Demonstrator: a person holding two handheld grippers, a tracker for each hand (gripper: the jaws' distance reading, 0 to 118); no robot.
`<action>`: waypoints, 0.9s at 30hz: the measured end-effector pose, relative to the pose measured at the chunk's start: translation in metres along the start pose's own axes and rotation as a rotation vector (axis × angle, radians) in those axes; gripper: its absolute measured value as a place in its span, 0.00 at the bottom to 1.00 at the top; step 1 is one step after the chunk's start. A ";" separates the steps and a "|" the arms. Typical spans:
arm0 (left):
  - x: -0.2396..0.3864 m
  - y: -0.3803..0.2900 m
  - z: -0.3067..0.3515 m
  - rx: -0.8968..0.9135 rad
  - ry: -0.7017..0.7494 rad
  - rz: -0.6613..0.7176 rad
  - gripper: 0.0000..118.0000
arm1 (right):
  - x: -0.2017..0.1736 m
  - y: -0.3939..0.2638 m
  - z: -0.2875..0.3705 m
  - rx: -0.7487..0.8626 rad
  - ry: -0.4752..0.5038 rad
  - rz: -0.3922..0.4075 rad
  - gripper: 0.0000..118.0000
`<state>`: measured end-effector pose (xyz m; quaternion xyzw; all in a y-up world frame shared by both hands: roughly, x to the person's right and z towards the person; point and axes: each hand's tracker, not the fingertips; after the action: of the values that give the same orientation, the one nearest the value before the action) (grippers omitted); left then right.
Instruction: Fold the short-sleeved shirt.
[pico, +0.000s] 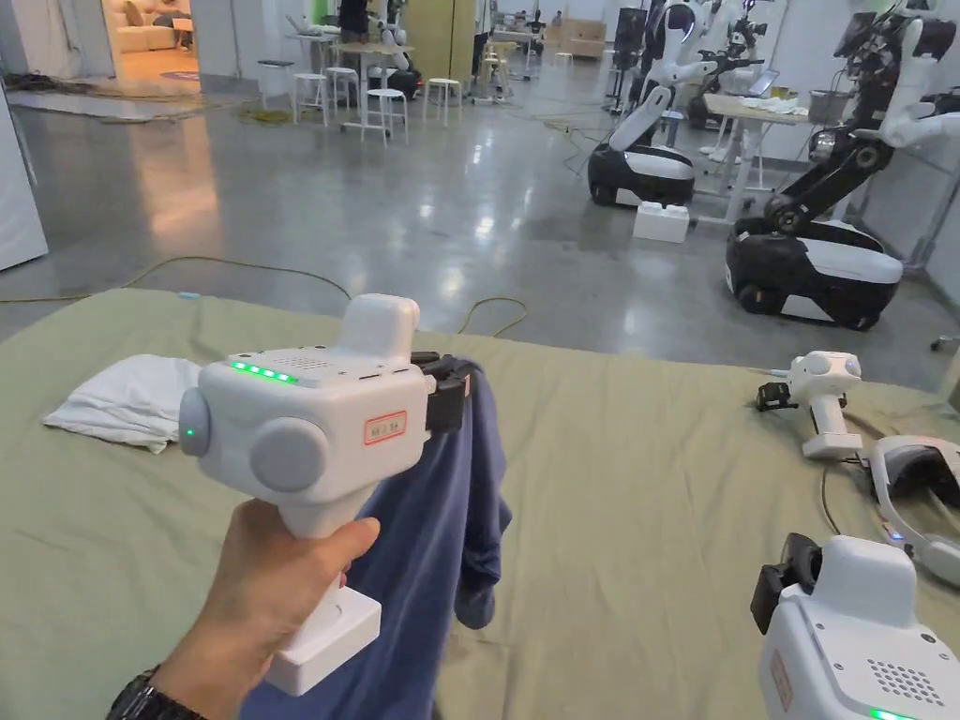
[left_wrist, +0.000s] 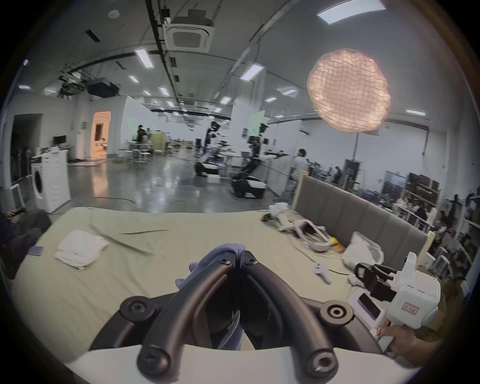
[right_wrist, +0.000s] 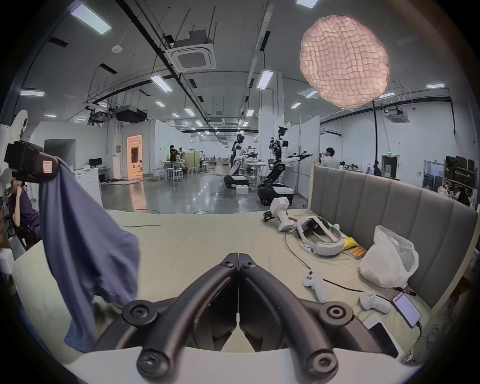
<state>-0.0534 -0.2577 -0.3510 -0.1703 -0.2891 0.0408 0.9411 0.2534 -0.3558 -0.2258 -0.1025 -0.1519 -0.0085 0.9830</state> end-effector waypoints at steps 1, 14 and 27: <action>0.013 -0.004 -0.011 -0.011 -0.032 -0.004 0.02 | 0.005 0.000 0.002 0.002 -0.010 -0.003 0.00; 0.115 -0.126 -0.110 -0.316 -0.212 -0.070 0.24 | 0.048 -0.018 0.010 -0.062 -0.082 -0.005 0.00; 0.040 -0.106 -0.030 -0.095 0.041 -0.003 0.40 | 0.024 -0.008 0.009 -0.040 0.000 0.040 0.00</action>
<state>-0.0057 -0.3590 -0.3161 -0.2150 -0.2716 0.0219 0.9378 0.2735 -0.3615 -0.2085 -0.1253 -0.1498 0.0082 0.9807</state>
